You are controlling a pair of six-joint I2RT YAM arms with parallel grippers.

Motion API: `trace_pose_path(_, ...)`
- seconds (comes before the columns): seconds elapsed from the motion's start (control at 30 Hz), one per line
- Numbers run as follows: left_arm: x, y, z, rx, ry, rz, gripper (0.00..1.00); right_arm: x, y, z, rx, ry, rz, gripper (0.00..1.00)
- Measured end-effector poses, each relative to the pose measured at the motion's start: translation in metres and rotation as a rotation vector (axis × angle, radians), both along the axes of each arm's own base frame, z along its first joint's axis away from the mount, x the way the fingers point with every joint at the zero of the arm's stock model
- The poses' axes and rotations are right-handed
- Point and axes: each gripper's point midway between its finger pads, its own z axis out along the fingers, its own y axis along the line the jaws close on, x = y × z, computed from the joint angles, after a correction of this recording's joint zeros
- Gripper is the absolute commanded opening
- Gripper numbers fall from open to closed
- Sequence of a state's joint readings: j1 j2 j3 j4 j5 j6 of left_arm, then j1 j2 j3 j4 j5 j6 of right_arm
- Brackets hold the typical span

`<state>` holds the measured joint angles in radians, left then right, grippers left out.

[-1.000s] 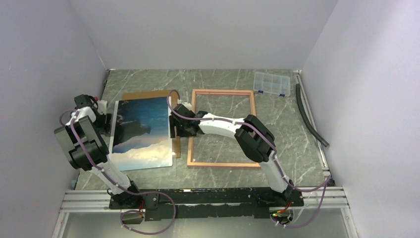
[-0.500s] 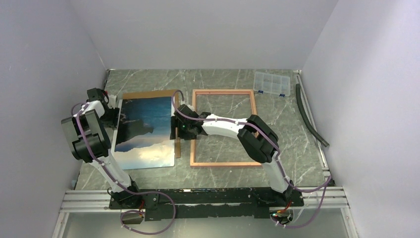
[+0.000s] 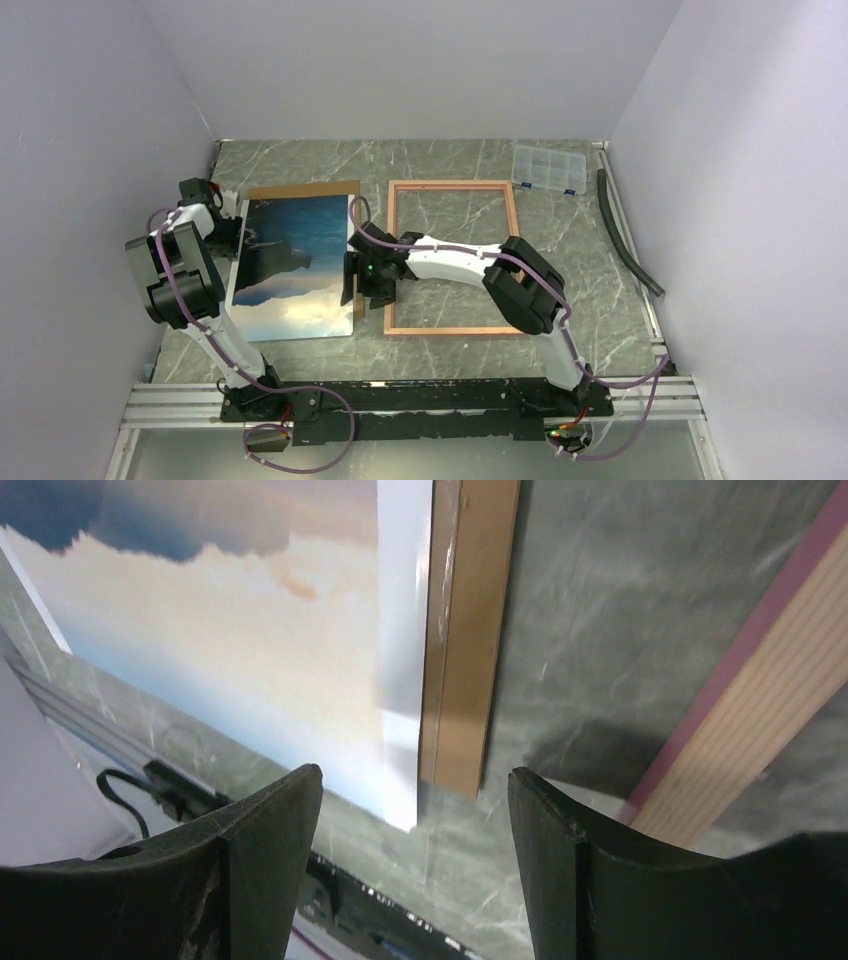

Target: Put the photo into the frame

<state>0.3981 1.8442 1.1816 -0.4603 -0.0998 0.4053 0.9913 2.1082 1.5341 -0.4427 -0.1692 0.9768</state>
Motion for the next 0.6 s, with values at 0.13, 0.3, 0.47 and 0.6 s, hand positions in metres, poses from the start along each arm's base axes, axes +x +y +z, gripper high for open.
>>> trace_pose_path(0.13, -0.001, 0.0, 0.0, 0.0, -0.003, 0.0, 0.57, -0.022, -0.004, 0.003, 0.0, 0.059, 0.012, 0.72)
trace_pose_path(0.3, -0.006, -0.003, 0.0, 0.0, -0.003, -0.002, 0.57, -0.04, 0.001, 0.006, 0.024, 0.128, 0.03, 0.71)
trace_pose_path(0.47, -0.012, -0.006, -0.001, -0.007, 0.001, -0.005, 0.55, -0.048, 0.007, 0.008, 0.052, 0.18, 0.03, 0.7)
trace_pose_path(0.6, -0.015, -0.008, -0.001, -0.004, -0.001, -0.014, 0.55, -0.051, 0.012, 0.001, 0.063, 0.221, 0.017, 0.7)
